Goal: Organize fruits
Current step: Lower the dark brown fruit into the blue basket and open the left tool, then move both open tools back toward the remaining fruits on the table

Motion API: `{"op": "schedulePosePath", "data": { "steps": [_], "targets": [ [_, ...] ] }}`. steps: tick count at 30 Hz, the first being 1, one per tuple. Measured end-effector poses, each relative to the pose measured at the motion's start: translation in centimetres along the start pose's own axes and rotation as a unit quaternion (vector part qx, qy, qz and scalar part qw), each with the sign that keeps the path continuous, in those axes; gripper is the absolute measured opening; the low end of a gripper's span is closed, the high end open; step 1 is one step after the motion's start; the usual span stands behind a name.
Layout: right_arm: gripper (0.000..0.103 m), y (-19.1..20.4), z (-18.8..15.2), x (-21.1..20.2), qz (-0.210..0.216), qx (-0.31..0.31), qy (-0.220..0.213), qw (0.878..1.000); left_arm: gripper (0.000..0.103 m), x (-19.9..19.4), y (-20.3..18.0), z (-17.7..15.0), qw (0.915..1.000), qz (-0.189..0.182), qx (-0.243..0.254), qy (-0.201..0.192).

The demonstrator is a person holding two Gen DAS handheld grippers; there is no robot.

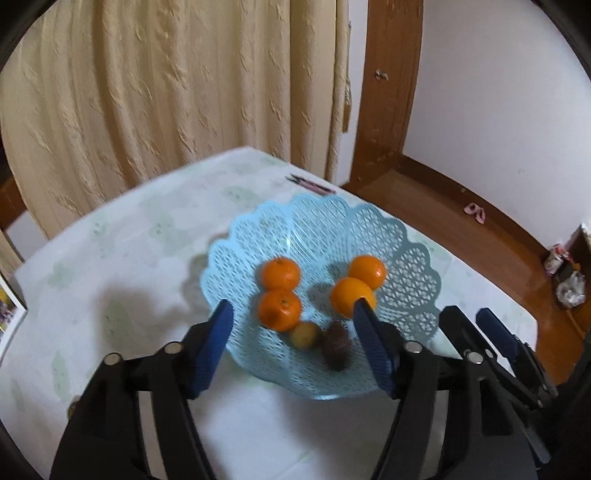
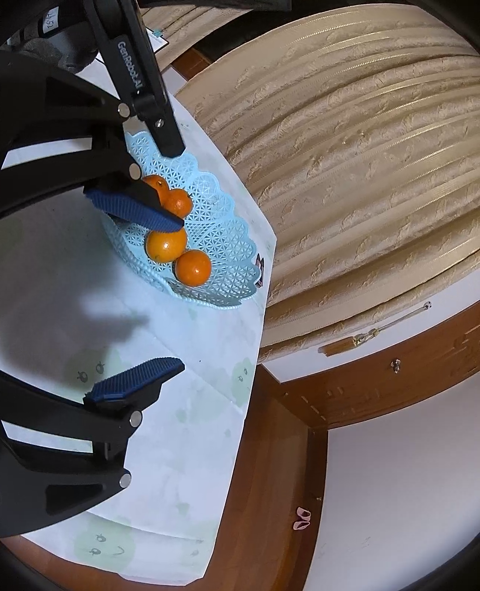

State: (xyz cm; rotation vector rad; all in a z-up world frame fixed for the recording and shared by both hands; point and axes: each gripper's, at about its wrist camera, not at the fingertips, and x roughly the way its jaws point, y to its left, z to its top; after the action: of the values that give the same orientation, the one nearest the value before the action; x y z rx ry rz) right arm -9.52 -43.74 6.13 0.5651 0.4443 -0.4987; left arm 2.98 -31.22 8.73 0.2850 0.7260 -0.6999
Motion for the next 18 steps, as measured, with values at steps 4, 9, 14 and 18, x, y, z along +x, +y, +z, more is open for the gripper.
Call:
{"op": "schedulePosePath", "data": {
  "steps": [4,9,14,18],
  "targets": [
    [0.072,0.0,0.0,-0.2,-0.001,0.001,-0.003,1.0,0.08,-0.5,0.4,-0.1,0.9995,0.024,0.01,-0.017],
    [0.072,-0.1,0.0,-0.4,-0.003,0.002,-0.008,1.0,0.088,-1.3,1.6,-0.4,0.998,0.055,0.007,-0.029],
    [0.079,0.4,-0.1,-0.9,0.001,0.001,-0.017,1.0,0.09,-2.0,3.2,-1.3,0.996,0.083,-0.002,-0.033],
    [0.081,2.2,-0.6,-1.0,0.023,-0.015,-0.01,1.0,0.091,-2.6,4.9,-2.0,0.9944,0.099,-0.015,-0.033]
  ]
}}
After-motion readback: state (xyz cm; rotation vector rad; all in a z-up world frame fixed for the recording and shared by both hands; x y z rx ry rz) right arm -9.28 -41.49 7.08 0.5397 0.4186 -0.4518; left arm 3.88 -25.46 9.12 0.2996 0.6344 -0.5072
